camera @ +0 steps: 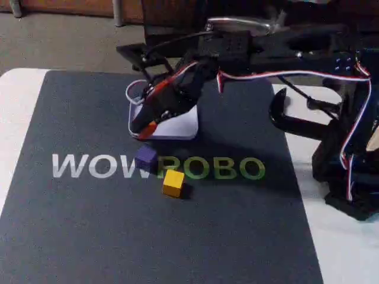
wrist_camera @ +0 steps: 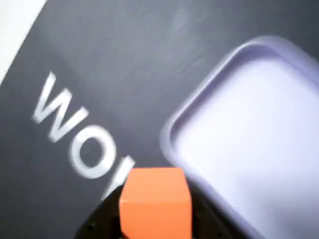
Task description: Move blocks one by one until all three blocks are in the tray.
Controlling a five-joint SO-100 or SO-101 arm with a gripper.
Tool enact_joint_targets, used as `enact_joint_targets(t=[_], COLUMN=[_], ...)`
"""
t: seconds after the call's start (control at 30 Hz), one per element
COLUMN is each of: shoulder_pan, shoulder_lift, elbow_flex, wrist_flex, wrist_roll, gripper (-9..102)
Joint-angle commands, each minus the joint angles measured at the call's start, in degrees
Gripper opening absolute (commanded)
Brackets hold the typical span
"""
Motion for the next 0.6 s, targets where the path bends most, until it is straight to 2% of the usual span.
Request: enact_joint_targets(t=[0.0,0.2,0.57], shoulder_pan=[1.32,2.29,2.46], shoulder_lift=[4.13,10.9,11.69], elbow_flex=[-2.64,4.31,5.19], wrist_flex=[3.87,5.36,5.45], wrist_roll=[-2.02,-6.5,-5.27], gripper=[-8,-8,-8])
